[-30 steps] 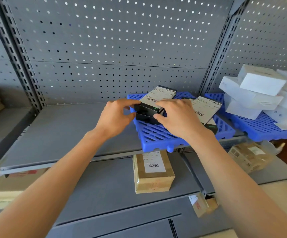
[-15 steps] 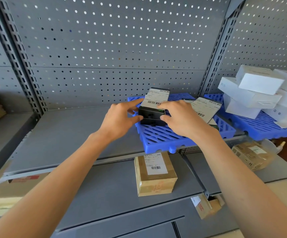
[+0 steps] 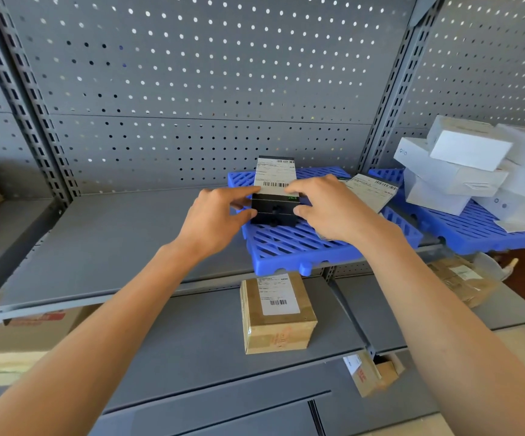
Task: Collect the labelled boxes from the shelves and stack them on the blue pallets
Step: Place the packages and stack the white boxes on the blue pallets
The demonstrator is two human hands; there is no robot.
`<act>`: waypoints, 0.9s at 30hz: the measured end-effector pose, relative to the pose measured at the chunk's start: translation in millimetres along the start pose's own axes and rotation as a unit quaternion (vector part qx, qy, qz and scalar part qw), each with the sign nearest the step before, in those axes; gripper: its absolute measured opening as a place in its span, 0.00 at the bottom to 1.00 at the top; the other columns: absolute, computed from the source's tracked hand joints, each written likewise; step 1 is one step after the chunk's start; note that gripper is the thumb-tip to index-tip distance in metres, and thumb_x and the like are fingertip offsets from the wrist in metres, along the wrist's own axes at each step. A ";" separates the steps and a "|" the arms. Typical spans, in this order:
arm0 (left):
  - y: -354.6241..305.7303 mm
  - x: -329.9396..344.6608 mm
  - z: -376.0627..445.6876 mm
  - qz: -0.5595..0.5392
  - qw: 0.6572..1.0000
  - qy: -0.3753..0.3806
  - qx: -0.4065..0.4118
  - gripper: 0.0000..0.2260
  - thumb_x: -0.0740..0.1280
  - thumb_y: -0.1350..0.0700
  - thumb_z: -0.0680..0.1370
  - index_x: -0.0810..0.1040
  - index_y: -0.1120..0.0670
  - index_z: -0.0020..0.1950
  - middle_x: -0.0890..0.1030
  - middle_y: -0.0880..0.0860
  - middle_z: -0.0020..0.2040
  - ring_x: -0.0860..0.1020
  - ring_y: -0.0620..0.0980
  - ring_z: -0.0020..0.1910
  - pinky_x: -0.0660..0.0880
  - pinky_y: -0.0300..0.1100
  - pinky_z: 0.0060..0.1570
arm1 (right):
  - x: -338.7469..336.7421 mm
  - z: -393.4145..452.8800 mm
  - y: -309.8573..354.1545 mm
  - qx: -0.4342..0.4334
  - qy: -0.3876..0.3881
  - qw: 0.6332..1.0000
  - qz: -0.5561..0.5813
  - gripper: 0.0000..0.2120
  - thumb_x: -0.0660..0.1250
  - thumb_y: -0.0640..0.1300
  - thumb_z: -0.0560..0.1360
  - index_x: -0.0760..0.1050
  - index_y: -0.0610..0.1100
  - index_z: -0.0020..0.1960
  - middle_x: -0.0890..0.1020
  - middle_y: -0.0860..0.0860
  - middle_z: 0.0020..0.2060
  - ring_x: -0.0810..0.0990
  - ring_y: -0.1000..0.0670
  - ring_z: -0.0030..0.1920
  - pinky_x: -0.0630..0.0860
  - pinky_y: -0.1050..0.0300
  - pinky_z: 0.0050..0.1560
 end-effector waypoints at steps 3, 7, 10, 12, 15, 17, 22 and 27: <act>-0.7 0.6 -2.4 -0.005 1.000 -0.012 -0.012 0.20 0.73 0.56 0.77 0.79 0.43 0.68 0.86 0.44 0.51 0.82 0.43 0.53 0.78 0.51 0.60 | -2.8 -1.0 1.9 -0.022 0.001 1.000 0.000 0.22 0.65 0.42 0.81 0.69 0.51 0.74 0.78 0.44 0.56 0.73 0.42 0.56 0.68 0.49 0.53; -3.0 0.6 -4.1 -0.005 1.000 -0.018 -0.021 0.20 0.73 0.56 0.77 0.79 0.43 0.68 0.86 0.45 0.52 0.82 0.44 0.54 0.77 0.49 0.59 | -3.3 -0.1 4.4 -0.060 -0.003 0.998 0.003 0.23 0.68 0.40 0.78 0.71 0.52 0.72 0.77 0.52 0.49 0.73 0.46 0.55 0.64 0.52 0.50; -5.5 2.1 -4.5 -0.001 1.000 -0.022 -0.023 0.20 0.74 0.57 0.77 0.79 0.44 0.68 0.86 0.45 0.52 0.81 0.44 0.54 0.76 0.41 0.58 | -0.5 4.6 2.8 -0.079 -0.002 0.997 0.001 0.23 0.69 0.37 0.76 0.73 0.51 0.69 0.77 0.54 0.49 0.72 0.48 0.50 0.62 0.54 0.50; -6.0 3.6 -5.1 -0.004 0.999 -0.021 -0.030 0.20 0.74 0.57 0.77 0.80 0.45 0.68 0.86 0.46 0.52 0.80 0.41 0.55 0.70 0.26 0.55 | 3.2 9.7 -1.3 -0.082 0.004 0.997 0.002 0.21 0.68 0.35 0.75 0.75 0.52 0.65 0.78 0.53 0.50 0.73 0.46 0.52 0.61 0.54 0.50; -6.6 4.2 -7.9 -0.009 0.999 -0.028 -0.038 0.20 0.74 0.57 0.76 0.80 0.46 0.68 0.86 0.46 0.52 0.81 0.40 0.55 0.65 0.20 0.50 | 7.8 16.0 -8.2 -0.079 0.010 0.997 0.007 0.25 0.69 0.35 0.75 0.74 0.55 0.67 0.78 0.50 0.55 0.74 0.42 0.57 0.68 0.52 0.47; -7.4 3.3 -11.7 -0.007 0.998 -0.037 -0.043 0.20 0.74 0.57 0.77 0.80 0.46 0.68 0.86 0.46 0.52 0.81 0.41 0.54 0.66 0.21 0.50 | 7.6 17.8 -12.0 -0.073 0.011 0.997 0.016 0.29 0.70 0.36 0.75 0.70 0.56 0.73 0.77 0.47 0.61 0.72 0.41 0.63 0.72 0.49 0.50; -14.8 2.7 -24.1 0.014 0.997 -0.065 -0.048 0.20 0.74 0.57 0.77 0.79 0.46 0.69 0.86 0.45 0.53 0.80 0.40 0.51 0.67 0.19 0.46 | 6.5 19.2 -16.2 -0.094 0.015 0.995 0.036 0.30 0.71 0.39 0.76 0.69 0.56 0.73 0.75 0.46 0.61 0.73 0.45 0.61 0.68 0.52 0.46; -21.4 1.9 -36.3 0.037 0.994 -0.090 -0.058 0.21 0.74 0.57 0.77 0.78 0.44 0.69 0.86 0.44 0.53 0.82 0.41 0.52 0.66 0.20 0.48 | 7.8 19.3 -18.0 -0.119 0.028 0.991 0.050 0.30 0.72 0.40 0.75 0.69 0.57 0.74 0.76 0.46 0.61 0.75 0.47 0.57 0.68 0.53 0.46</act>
Point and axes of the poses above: each hand's wrist, its own z-axis towards the middle knuckle, its own x-axis out of the palm, y = z × x, the point moved 4 cm from there along z, towards the middle knuckle
